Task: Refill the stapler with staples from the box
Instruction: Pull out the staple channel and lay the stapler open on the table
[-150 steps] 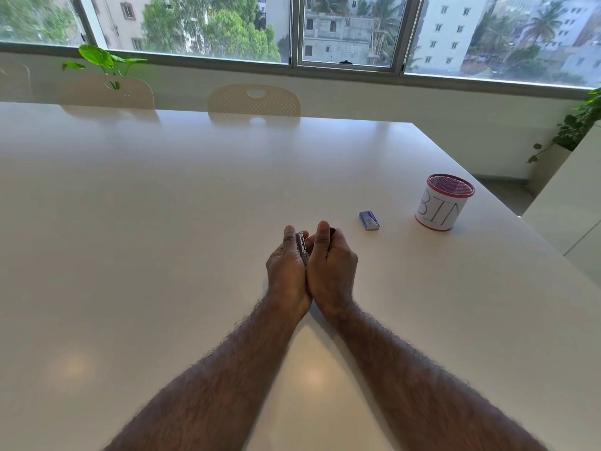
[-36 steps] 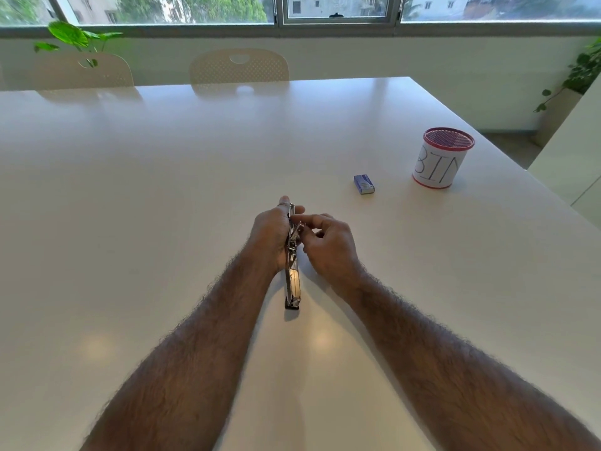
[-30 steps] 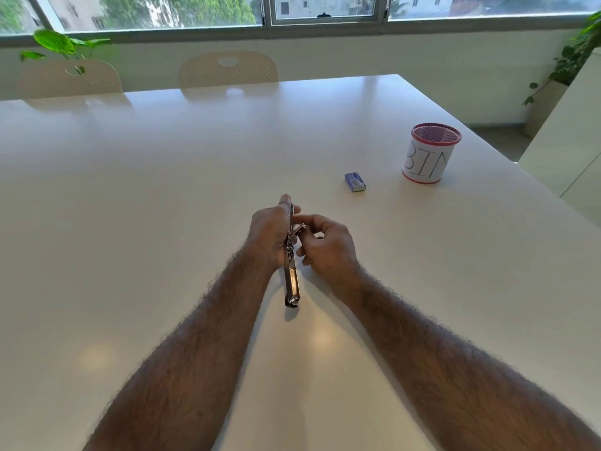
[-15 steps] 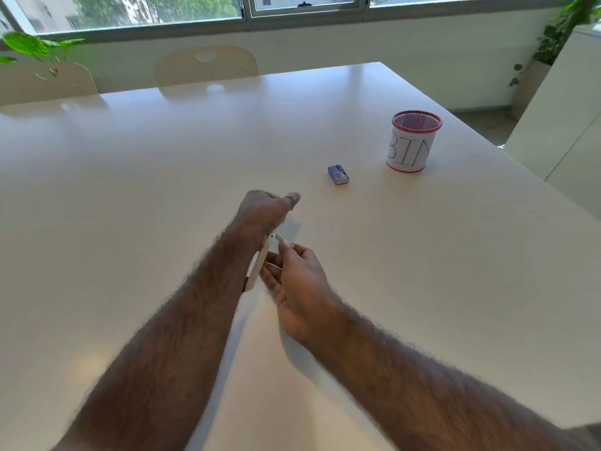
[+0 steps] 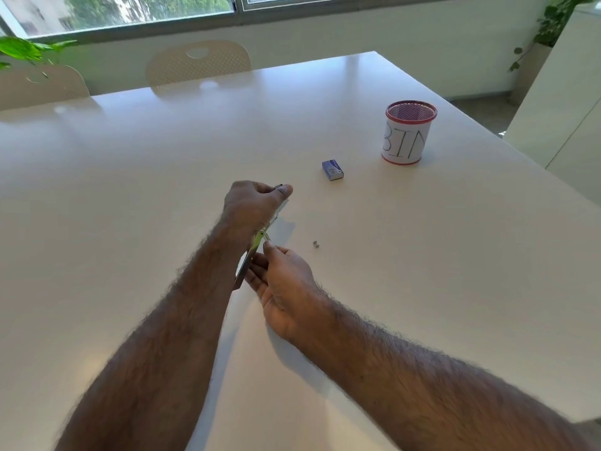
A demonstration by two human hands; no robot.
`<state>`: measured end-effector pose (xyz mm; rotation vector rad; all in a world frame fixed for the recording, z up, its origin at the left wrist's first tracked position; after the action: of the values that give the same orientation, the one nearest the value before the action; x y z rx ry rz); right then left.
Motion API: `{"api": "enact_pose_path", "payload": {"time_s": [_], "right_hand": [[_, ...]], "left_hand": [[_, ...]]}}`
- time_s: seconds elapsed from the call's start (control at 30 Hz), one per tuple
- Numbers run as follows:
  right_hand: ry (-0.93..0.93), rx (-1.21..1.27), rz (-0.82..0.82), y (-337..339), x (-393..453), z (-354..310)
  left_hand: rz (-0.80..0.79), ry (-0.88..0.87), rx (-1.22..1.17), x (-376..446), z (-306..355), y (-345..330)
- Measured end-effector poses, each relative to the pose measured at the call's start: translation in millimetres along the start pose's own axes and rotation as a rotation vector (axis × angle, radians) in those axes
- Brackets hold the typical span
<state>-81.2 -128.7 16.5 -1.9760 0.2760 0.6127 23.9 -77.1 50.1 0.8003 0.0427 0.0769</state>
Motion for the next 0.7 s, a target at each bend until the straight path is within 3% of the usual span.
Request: {"api": "enact_pose_path", "payload": {"time_s": [0.23, 0.37, 0.47, 0.7], "right_hand": [[0.014, -0.045, -0.04, 1.3, 1.5, 2.5], [0.046, -0.085, -0.07, 2.5, -1.5, 4.5], [0.086, -0.269, -0.084, 4.9, -4.5, 6.5], [0.112, -0.538, -0.156, 3.9, -16.7, 16.3]], "left_hand": [[0.065, -0.12, 0.16, -3.8, 2.2, -5.0], [0.019, 0.052, -0.132, -1.2, -9.3, 2.3], [0.031, 0.184, -0.33, 3.6, -24.6, 13.3], [-0.425, 0.341, -0.805, 5.0, -41.3, 13.4]]}}
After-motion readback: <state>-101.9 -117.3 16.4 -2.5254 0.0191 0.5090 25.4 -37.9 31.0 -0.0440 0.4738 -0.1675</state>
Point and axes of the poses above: each hand's wrist, its own x-axis towards the middle knuckle, its own y-axis out of the back of the hand, z = x × y, the point moved 1 cm from there along x, towards the middle knuckle, and after that the axes turned 14 degrees about x, right-handed, at the moved point
